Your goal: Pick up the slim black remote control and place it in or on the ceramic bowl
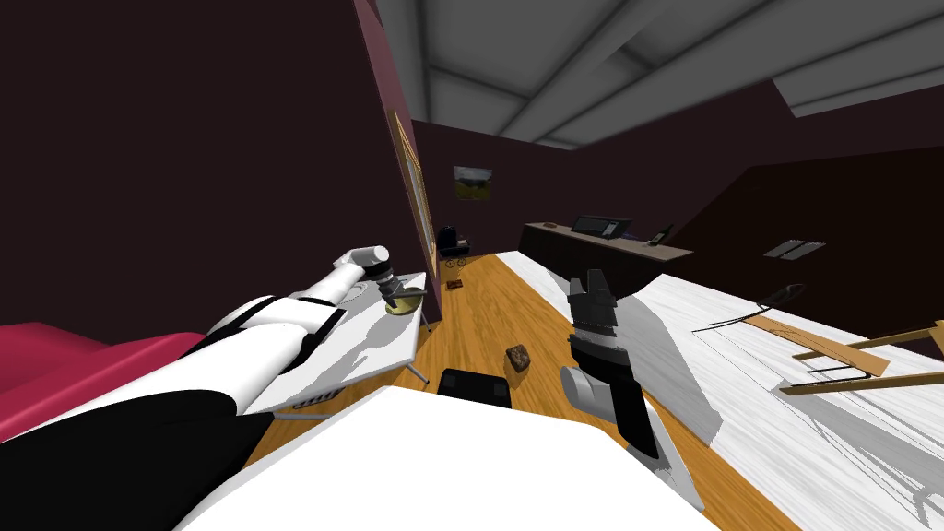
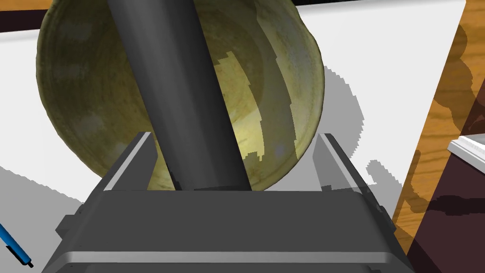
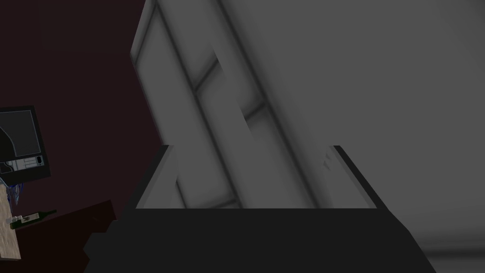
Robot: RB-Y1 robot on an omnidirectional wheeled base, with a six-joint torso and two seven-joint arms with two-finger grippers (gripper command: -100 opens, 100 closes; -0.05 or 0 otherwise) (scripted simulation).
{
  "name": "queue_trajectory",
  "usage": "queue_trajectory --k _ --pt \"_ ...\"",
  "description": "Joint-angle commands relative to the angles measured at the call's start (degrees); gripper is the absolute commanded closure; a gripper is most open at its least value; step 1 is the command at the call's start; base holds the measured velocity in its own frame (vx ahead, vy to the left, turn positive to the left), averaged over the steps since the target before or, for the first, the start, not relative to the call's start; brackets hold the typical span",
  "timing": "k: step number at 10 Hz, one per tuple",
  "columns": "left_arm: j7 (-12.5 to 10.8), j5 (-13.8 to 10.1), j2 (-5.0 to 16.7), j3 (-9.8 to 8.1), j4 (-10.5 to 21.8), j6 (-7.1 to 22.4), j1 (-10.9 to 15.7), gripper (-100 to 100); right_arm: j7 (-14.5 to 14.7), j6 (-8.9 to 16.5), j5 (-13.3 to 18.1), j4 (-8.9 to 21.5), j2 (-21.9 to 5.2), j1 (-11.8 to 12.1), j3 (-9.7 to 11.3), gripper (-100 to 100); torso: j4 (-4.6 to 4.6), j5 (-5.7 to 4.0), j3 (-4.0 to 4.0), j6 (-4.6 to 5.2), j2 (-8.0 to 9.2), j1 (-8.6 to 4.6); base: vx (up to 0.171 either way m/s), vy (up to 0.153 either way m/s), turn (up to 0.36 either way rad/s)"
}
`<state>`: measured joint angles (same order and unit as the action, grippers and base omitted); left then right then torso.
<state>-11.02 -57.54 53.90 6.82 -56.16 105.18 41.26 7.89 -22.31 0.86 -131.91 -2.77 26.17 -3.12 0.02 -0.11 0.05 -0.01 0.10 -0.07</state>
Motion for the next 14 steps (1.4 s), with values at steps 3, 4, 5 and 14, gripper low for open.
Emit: queue_trajectory --k 3,4,5,14 --pt "0.1 0.0 -0.2 2.32 3.3 -0.3 4.5 -100 0.0 0.0 0.0 0.0 0.0 0.0 0.0 0 -0.01 -0.02 -0.05 0.0 -0.1 -0.09 -0.017 0.007 -0.003" --pt "0.7 -0.1 -1.4 4.88 5.1 -1.8 6.4 -100 0.0 0.0 0.0 0.0 0.0 0.0 0.0 0 -0.03 -0.03 -0.09 0.0 -0.17 -0.12 -0.05 0.025 0.088" --pt "0.7 -0.1 -1.4 6.32 6.1 -1.8 7.8 -100 0.0 0.0 0.0 0.0 0.0 0.0 0.0 0 -0.02 -0.01 -0.03 -0.01 -0.05 -0.04 -0.063 0.036 0.043" --pt "1.8 -0.4 -3.7 18.9 22.1 -4.8 23.9 -100 0.0 0.0 0.0 0.0 0.0 0.0 0.0 0 0.01 0.0 0.03 -0.01 0.04 -0.01 -0.042 0.019 0.025"
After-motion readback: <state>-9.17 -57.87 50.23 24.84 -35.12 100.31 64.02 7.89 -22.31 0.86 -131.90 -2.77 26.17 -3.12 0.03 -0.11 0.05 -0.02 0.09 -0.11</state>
